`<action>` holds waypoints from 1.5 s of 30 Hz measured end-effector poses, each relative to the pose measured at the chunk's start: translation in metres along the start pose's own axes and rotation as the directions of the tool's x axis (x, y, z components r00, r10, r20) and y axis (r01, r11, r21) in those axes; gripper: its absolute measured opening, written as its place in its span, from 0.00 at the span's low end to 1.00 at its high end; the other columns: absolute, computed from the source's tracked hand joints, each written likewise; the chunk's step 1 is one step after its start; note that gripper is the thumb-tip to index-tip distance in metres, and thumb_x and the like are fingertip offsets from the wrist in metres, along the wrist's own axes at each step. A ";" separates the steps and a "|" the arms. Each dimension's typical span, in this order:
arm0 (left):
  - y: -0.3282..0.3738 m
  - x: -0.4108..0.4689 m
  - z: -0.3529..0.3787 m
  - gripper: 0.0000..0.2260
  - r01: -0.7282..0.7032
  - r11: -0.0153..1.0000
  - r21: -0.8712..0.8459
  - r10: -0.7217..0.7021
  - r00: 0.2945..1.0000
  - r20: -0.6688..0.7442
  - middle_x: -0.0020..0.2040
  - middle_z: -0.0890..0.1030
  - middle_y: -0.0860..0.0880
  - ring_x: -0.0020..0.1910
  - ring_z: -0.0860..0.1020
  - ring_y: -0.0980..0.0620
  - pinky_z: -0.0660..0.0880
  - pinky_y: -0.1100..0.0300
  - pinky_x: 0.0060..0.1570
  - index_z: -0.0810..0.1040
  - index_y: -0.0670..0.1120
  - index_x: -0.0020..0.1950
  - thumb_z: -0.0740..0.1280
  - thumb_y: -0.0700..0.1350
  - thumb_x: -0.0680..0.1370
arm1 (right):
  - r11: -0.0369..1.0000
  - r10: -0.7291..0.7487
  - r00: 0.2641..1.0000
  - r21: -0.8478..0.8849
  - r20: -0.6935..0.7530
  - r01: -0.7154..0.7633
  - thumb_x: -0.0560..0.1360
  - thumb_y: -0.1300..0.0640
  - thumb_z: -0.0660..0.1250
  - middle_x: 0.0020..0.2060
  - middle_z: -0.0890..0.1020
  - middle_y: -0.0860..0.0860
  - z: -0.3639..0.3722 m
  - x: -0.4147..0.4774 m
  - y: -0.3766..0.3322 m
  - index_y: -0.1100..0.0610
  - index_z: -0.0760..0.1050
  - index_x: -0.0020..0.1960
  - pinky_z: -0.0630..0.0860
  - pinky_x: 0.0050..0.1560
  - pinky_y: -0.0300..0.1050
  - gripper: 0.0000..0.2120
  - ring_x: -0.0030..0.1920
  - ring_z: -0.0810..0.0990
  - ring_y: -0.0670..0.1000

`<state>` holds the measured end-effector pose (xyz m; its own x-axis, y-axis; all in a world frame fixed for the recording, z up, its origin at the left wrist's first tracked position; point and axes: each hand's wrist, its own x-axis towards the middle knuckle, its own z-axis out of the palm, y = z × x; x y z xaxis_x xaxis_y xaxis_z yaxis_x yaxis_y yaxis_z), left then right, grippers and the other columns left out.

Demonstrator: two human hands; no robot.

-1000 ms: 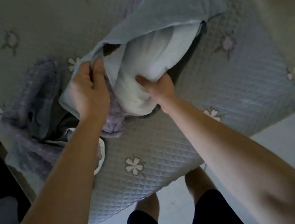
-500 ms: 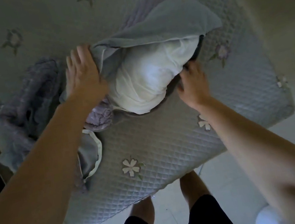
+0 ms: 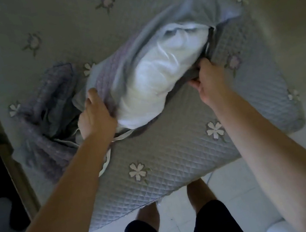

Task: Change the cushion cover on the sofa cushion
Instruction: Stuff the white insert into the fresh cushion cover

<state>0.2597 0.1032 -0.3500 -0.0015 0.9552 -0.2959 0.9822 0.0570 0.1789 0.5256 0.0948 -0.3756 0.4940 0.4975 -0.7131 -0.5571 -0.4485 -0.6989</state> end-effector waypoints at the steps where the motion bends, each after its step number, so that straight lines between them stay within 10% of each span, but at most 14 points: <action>1: 0.002 0.004 -0.012 0.23 -0.032 0.999 -0.002 0.032 0.993 -0.112 0.60 0.74 0.34 0.51 0.76 0.30 0.71 0.42 0.44 0.62 0.39 0.68 0.64 0.38 0.75 | 0.998 -0.023 1.000 0.058 -0.003 0.023 0.78 0.65 0.58 0.37 0.79 0.50 -0.001 -0.012 -0.007 0.54 0.73 0.41 0.81 0.36 0.44 0.10 0.38 0.79 0.48; 6: -0.001 0.038 -0.079 0.17 -0.092 0.990 -0.108 0.039 0.908 -0.418 0.59 0.75 0.36 0.52 0.75 0.32 0.69 0.42 0.46 0.68 0.39 0.63 0.60 0.35 0.74 | 0.999 -0.032 0.999 0.014 -0.013 0.032 0.78 0.64 0.63 0.38 0.82 0.47 -0.014 -0.053 -0.016 0.53 0.74 0.44 0.78 0.34 0.41 0.08 0.37 0.81 0.45; 9: 0.007 0.028 -0.070 0.15 -0.273 0.957 0.100 0.291 0.880 -0.376 0.57 0.74 0.34 0.54 0.74 0.33 0.72 0.41 0.49 0.73 0.39 0.59 0.66 0.37 0.73 | 0.994 0.019 0.996 -0.105 -0.090 -0.029 0.76 0.70 0.60 0.46 0.80 0.52 -0.025 -0.059 -0.010 0.53 0.72 0.46 0.80 0.33 0.44 0.12 0.42 0.81 0.49; 13: 0.015 -0.026 -0.026 0.08 -0.653 0.737 0.173 0.661 0.644 -0.386 0.44 0.77 0.39 0.41 0.74 0.41 0.71 0.47 0.41 0.77 0.41 0.46 0.67 0.46 0.79 | 0.990 0.111 0.993 0.090 -0.046 -0.106 0.76 0.72 0.56 0.46 0.79 0.56 -0.032 -0.068 -0.006 0.58 0.72 0.52 0.83 0.34 0.48 0.13 0.45 0.81 0.53; 17: 0.002 -0.056 0.000 0.31 -0.668 0.721 0.183 0.689 0.719 -0.091 0.56 0.76 0.42 0.54 0.74 0.41 0.69 0.46 0.53 0.77 0.44 0.58 0.66 0.70 0.71 | 0.974 0.125 0.992 0.190 0.013 -0.125 0.73 0.71 0.56 0.49 0.78 0.59 -0.038 -0.072 -0.012 0.62 0.73 0.54 0.83 0.43 0.52 0.13 0.50 0.80 0.55; 21: -0.003 -0.047 -0.005 0.34 -0.503 0.829 0.243 0.548 0.818 -0.178 0.56 0.71 0.39 0.52 0.71 0.39 0.70 0.45 0.49 0.70 0.42 0.60 0.78 0.58 0.63 | 0.974 -0.223 0.971 -0.053 -0.082 0.219 0.69 0.67 0.66 0.54 0.79 0.59 -0.036 -0.076 -0.015 0.64 0.70 0.60 0.83 0.46 0.51 0.20 0.50 0.82 0.54; 23: -0.004 -0.039 -0.017 0.30 -0.402 0.881 0.250 0.457 0.859 -0.230 0.52 0.73 0.37 0.49 0.72 0.38 0.71 0.44 0.46 0.71 0.40 0.54 0.78 0.55 0.63 | 0.612 -0.716 0.693 -0.555 -0.085 0.564 0.66 0.62 0.72 0.55 0.75 0.58 -0.040 -0.074 -0.015 0.65 0.67 0.60 0.80 0.49 0.53 0.26 0.49 0.79 0.55; 25: -0.005 -0.033 -0.026 0.23 -0.378 0.890 0.256 0.429 0.883 -0.188 0.45 0.77 0.39 0.45 0.75 0.38 0.73 0.44 0.45 0.74 0.41 0.47 0.77 0.54 0.63 | 0.015 -0.897 0.316 -0.693 0.308 0.720 0.68 0.52 0.75 0.52 0.76 0.57 -0.043 -0.075 -0.018 0.63 0.71 0.57 0.76 0.51 0.56 0.24 0.50 0.77 0.57; 26: -0.007 -0.030 -0.028 0.20 -0.386 0.882 0.270 0.435 0.887 -0.154 0.41 0.79 0.41 0.44 0.76 0.39 0.74 0.45 0.45 0.75 0.42 0.44 0.78 0.53 0.64 | -0.184 -0.793 0.284 -0.656 0.539 0.733 0.70 0.44 0.74 0.51 0.77 0.55 -0.041 -0.078 -0.021 0.60 0.73 0.57 0.73 0.54 0.54 0.24 0.51 0.76 0.56; 29: -0.013 -0.025 -0.034 0.14 -0.433 0.851 0.297 0.487 0.863 -0.138 0.34 0.79 0.46 0.39 0.77 0.42 0.73 0.49 0.44 0.77 0.45 0.39 0.78 0.50 0.64 | -0.512 -0.200 0.542 -0.559 0.816 0.652 0.73 0.29 0.61 0.49 0.79 0.47 -0.036 -0.080 -0.027 0.49 0.76 0.55 0.67 0.60 0.51 0.25 0.53 0.77 0.53; 31: -0.020 -0.020 -0.043 0.09 -0.442 0.850 0.286 0.507 0.832 -0.224 0.32 0.78 0.47 0.34 0.77 0.44 0.71 0.53 0.39 0.77 0.46 0.37 0.75 0.48 0.68 | -0.503 -0.095 0.563 -0.528 0.821 0.685 0.77 0.35 0.59 0.43 0.80 0.47 -0.036 -0.081 -0.035 0.50 0.78 0.51 0.73 0.55 0.51 0.20 0.47 0.81 0.53; 35: -0.032 -0.011 -0.059 0.10 -0.345 0.896 0.278 0.409 0.887 -0.215 0.26 0.73 0.44 0.26 0.73 0.43 0.67 0.54 0.34 0.74 0.45 0.32 0.75 0.39 0.63 | -0.490 -0.440 0.298 -0.504 0.847 0.711 0.76 0.51 0.61 0.39 0.80 0.51 -0.048 -0.082 -0.042 0.57 0.80 0.48 0.74 0.37 0.46 0.12 0.37 0.80 0.55; 41: -0.011 -0.011 -0.058 0.29 -0.478 0.819 0.318 0.509 0.860 -0.019 0.46 0.76 0.44 0.50 0.73 0.42 0.67 0.47 0.49 0.78 0.49 0.40 0.62 0.75 0.68 | -0.380 -0.169 0.532 -0.553 0.830 0.742 0.76 0.42 0.65 0.45 0.79 0.48 -0.052 -0.082 -0.027 0.52 0.78 0.52 0.74 0.37 0.44 0.14 0.44 0.80 0.51; 45: 0.021 -0.003 -0.048 0.19 -0.387 0.893 0.230 0.429 0.887 -0.174 0.56 0.76 0.39 0.53 0.73 0.38 0.71 0.44 0.50 0.74 0.43 0.58 0.61 0.57 0.79 | -0.347 -0.140 0.517 -0.531 0.844 0.773 0.75 0.39 0.66 0.43 0.79 0.47 -0.057 -0.091 -0.025 0.50 0.77 0.50 0.75 0.37 0.44 0.14 0.41 0.81 0.50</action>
<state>0.2714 0.1151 -0.3001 0.3871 0.9218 -0.0228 0.9209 -0.3853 0.0585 0.5327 0.0181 -0.2961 -0.2296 0.9472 -0.2238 0.9297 0.1454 -0.3384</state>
